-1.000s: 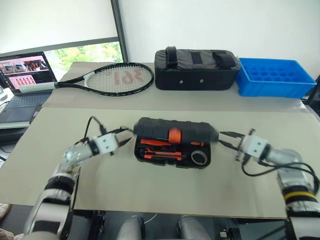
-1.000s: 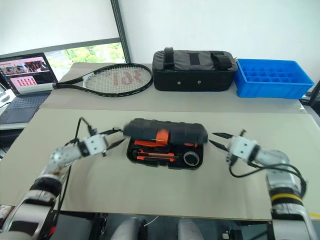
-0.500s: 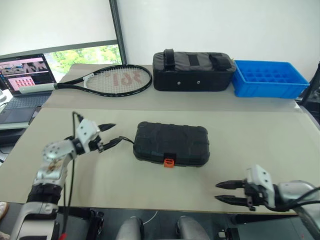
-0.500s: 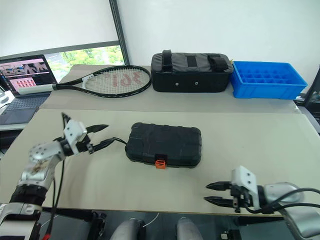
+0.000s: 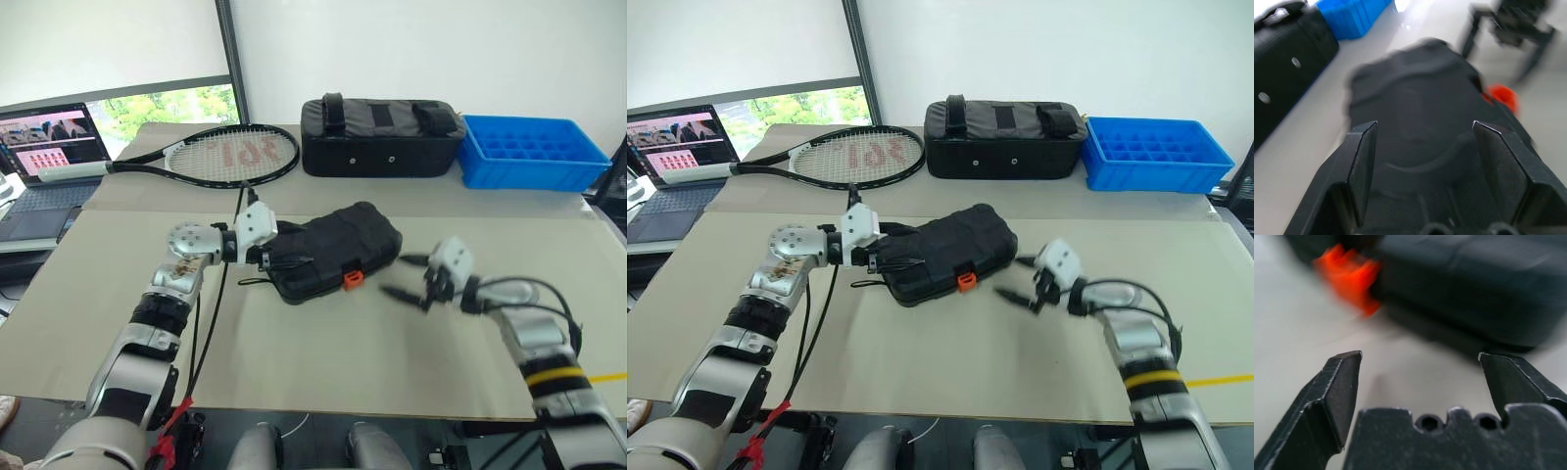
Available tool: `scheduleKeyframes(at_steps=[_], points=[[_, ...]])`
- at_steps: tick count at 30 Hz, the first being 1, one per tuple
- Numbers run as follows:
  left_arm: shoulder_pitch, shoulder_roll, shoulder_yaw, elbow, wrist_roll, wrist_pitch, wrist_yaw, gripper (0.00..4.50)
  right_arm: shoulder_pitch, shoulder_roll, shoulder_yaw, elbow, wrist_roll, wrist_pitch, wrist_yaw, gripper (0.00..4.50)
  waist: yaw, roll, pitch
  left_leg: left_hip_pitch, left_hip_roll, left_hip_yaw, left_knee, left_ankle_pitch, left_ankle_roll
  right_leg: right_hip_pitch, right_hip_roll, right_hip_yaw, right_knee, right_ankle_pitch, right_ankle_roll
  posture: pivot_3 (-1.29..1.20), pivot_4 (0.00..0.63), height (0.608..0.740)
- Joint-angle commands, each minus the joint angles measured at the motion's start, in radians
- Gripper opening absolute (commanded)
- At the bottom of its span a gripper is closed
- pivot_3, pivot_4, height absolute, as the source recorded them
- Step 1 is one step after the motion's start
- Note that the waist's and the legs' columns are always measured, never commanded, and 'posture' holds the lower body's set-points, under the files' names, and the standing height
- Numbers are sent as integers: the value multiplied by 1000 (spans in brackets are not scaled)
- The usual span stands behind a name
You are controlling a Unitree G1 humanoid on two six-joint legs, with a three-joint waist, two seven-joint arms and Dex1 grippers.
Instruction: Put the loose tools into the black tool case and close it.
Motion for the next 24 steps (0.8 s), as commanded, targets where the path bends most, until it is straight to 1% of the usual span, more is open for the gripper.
scheduleKeyframes(at_steps=[1,2,6,8,11,14,16,18,21,24], points=[[-67,-30,10,96,38,-62,21,3297,-26,3,-44,44,-13,-49,-8,4465,9,0,0,0,0,0,0,0,1,0,0,-1,0,0,0,0,150,708],[-76,-34,10,118,49,-76,26,3297,-22,5,-47,37,-12,-46,-2,4465,11,0,0,-1,0,-1,0,-1,2,0,0,-1,0,0,0,0,150,708],[-97,-67,-24,195,117,-99,66,3297,136,-7,-28,-239,53,152,25,4465,26,2,-2,-2,0,-1,0,-3,4,1,0,0,0,0,1,0,150,708],[-96,-72,-33,210,137,-117,71,3297,183,-6,-20,-323,56,213,12,4465,28,4,-3,-2,0,-1,1,-3,4,1,0,0,0,-1,1,0,150,708],[-88,-94,-41,221,157,-102,96,3297,269,41,-8,-496,48,359,-97,4465,26,5,-4,-2,-2,-1,1,-3,4,1,-1,1,0,-1,2,0,150,708],[-79,-106,-60,217,183,-90,97,3297,315,110,12,-619,25,447,-200,4465,23,5,-5,-1,-1,-1,2,-2,4,2,0,1,1,-3,4,0,150,708],[-72,-114,-67,205,191,-76,95,3297,322,168,15,-661,10,479,-277,4465,22,5,-7,-1,-1,-1,3,-2,4,2,0,1,1,-5,8,0,150,708],[-65,-132,-59,186,179,-43,89,3297,322,229,31,-663,-16,467,-341,4465,23,5,-8,-1,-1,-2,3,-2,4,2,0,1,1,-5,8,0,150,708],[-50,-144,-52,148,168,6,75,3297,323,273,44,-637,-57,425,-389,4465,26,4,-10,-2,-2,-2,3,-2,4,2,0,1,1,-5,8,0,150,708],[-37,-139,-50,117,170,28,75,3297,320,299,40,-633,-60,425,-411,3708,25,4,-10,-2,-2,-2,3,-2,4,1,0,1,1,-5,8,0,150,708]])
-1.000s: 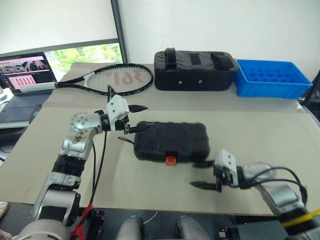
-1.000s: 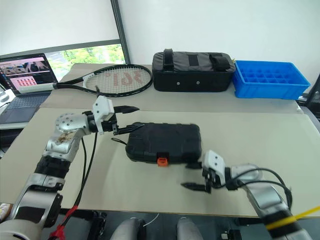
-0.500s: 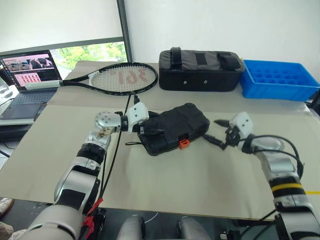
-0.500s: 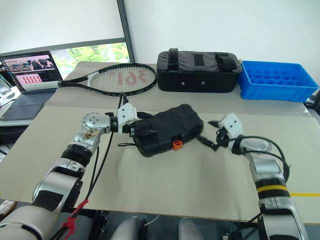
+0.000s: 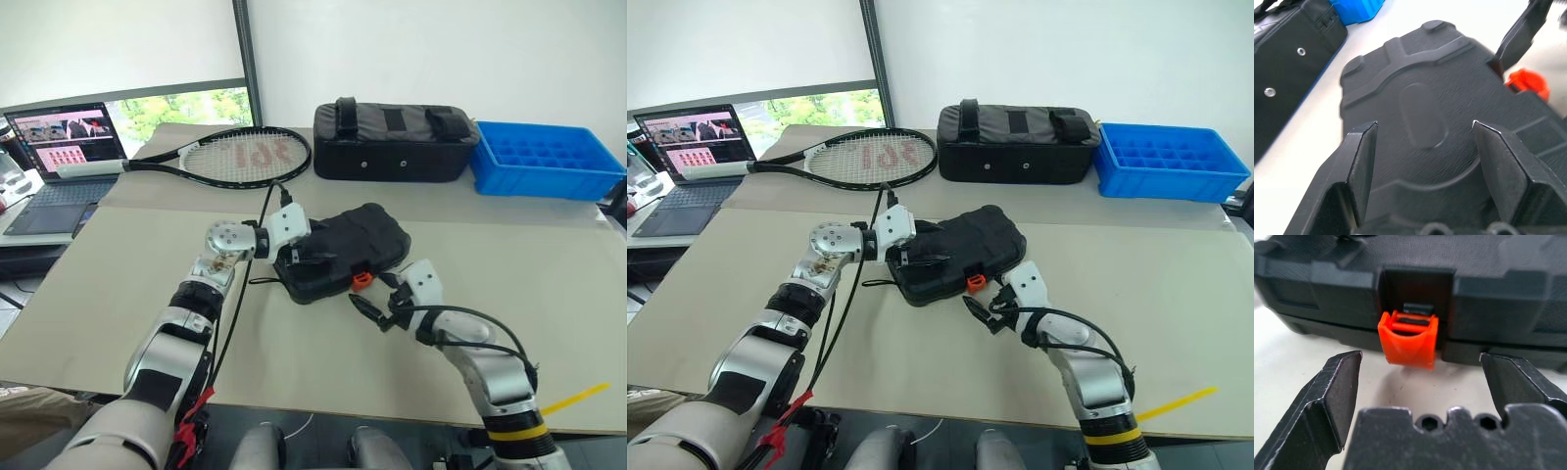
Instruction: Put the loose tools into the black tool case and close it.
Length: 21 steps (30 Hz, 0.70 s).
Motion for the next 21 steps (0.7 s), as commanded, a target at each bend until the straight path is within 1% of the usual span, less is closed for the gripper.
scheduleKeyframes(at_steps=[1,7,10,16,21], points=[[49,0,-39,-11,30,53,-25,3297,-19,21,-11,-27,-6,-32,-30,3339,-1,0,0,0,0,0,0,0,0,0,0,0,0,0,0,0,150,708],[70,6,-49,-32,48,58,-16,3297,-14,29,-6,-59,-9,-22,-41,1310,-2,0,0,0,0,-1,0,0,0,0,0,0,0,0,0,0,150,708],[75,1,-52,-36,51,59,-11,3297,1,25,-4,-104,-7,-1,-44,1187,-2,0,0,0,0,-1,0,0,0,0,0,0,0,0,0,0,150,708],[97,-5,-66,-58,58,58,-10,3297,15,27,-12,-189,-15,48,-85,1180,1,0,0,-1,0,-1,0,0,0,0,0,0,0,0,0,0,150,708],[119,-11,-80,-96,61,70,-20,3297,-12,24,-12,-202,-13,77,-94,1179,3,0,0,-1,0,-1,-1,0,0,0,0,-1,-1,0,0,0,150,708]])
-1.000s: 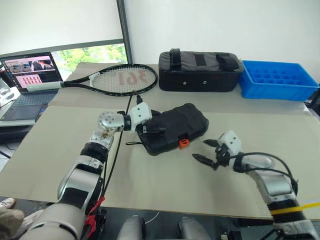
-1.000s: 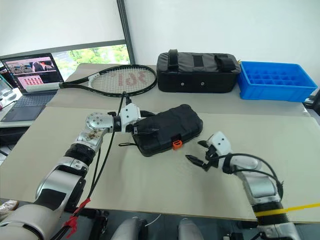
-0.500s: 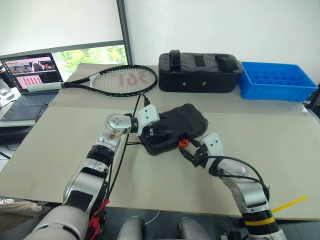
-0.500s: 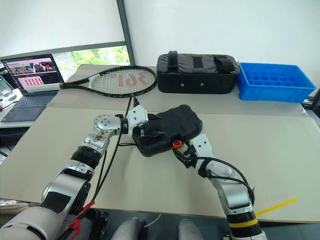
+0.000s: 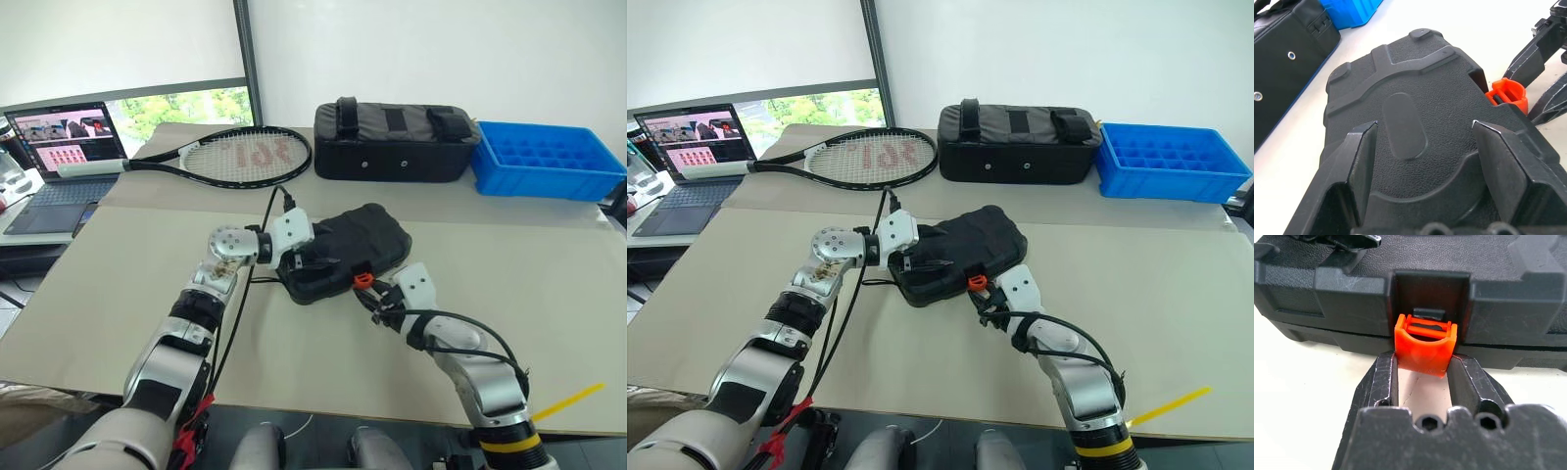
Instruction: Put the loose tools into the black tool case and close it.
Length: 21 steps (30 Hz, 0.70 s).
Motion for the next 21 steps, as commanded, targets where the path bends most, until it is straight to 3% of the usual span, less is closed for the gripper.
scheduleKeyframes(at_steps=[1,16,18,21], points=[[56,-9,-80,16,58,31,-28,3297,-53,4,-28,-83,3,-7,-22,1179,0,0,0,0,0,0,0,0,0,0,0,0,0,0,0,0,150,708],[81,-19,-89,-27,61,48,-36,3297,-95,9,11,-32,-37,-9,-26,1179,-6,0,0,1,0,0,0,0,0,0,0,0,0,0,0,0,150,708],[83,-19,-88,-31,59,50,-37,3297,-96,9,8,-36,-37,-4,-25,2189,-7,0,0,1,0,0,0,0,0,0,0,0,0,0,0,0,150,708],[86,-18,-88,-35,56,54,-35,3297,-88,4,-1,-46,-28,1,-21,3082,-8,0,0,1,0,0,0,0,0,0,0,0,0,0,0,0,150,708]])
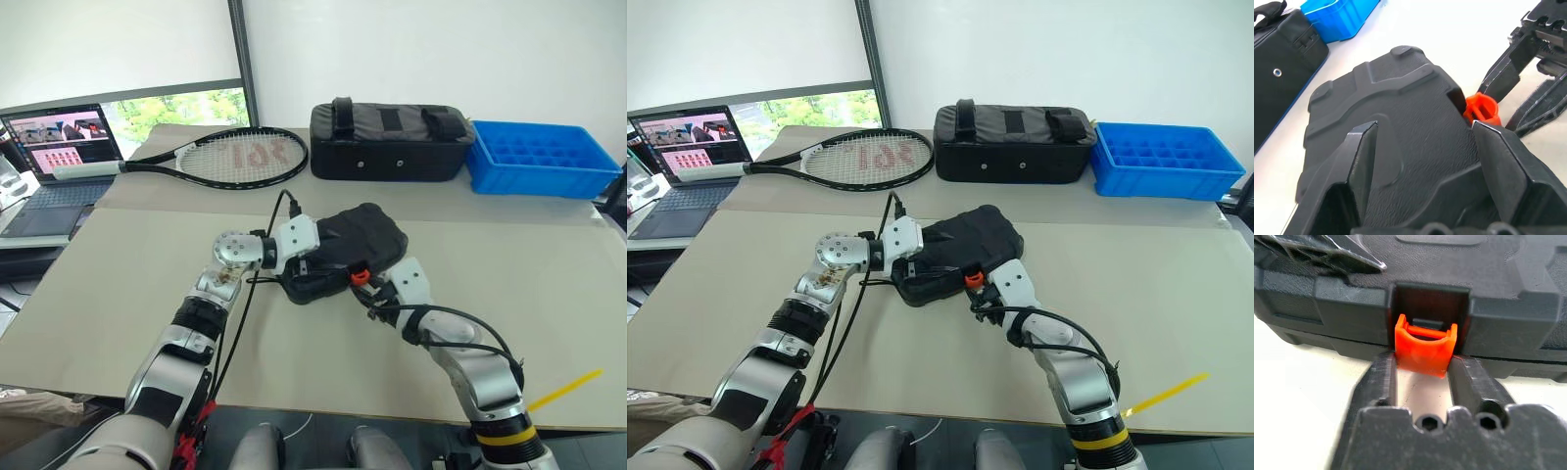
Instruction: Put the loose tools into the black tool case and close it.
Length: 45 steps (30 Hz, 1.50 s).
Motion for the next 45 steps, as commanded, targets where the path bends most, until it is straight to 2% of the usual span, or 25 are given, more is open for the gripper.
scheduleKeyframes(at_steps=[1,2,13,15,16,22,36,45], points=[[51,-1,-76,36,51,35,-32,3297,-30,-6,-44,-59,2,-14,-16,3459,0,0,0,0,0,0,0,0,0,0,0,0,0,0,0,0,150,708],[53,0,-75,35,50,37,-31,3297,-21,-11,-49,-69,7,-8,-14,3731,1,0,0,0,0,0,0,0,0,0,0,0,0,0,0,0,150,708],[57,9,-59,41,44,40,-14,3297,79,-25,-96,-187,21,57,-60,3731,3,-5,-4,0,0,0,-1,0,0,0,0,0,-1,0,0,0,150,708],[55,12,-54,49,42,39,-10,3297,81,-24,-88,-189,18,55,-63,3225,3,-6,-5,0,0,0,-1,0,0,0,0,0,-1,0,0,0,150,708],[54,13,-52,52,42,38,-9,3297,81,-24,-82,-188,14,53,-66,3154,2,-6,-5,0,0,0,-1,0,0,0,0,0,-1,0,0,0,150,708],[43,20,-40,77,41,35,1,3297,77,-29,-37,-182,4,64,-58,1131,2,-7,-6,0,0,0,0,0,0,0,0,0,-1,0,0,0,150,708],[41,25,-25,98,37,34,18,3297,36,-2,2,-151,-8,70,-71,1131,-3,-8,-5,0,0,0,-1,0,0,0,0,0,-1,0,0,0,150,708],[47,21,-24,94,33,35,22,3297,-36,37,46,-37,-45,21,-78,1131,-23,-10,-7,1,1,0,-1,0,0,0,0,0,-1,0,0,0,150,708]])
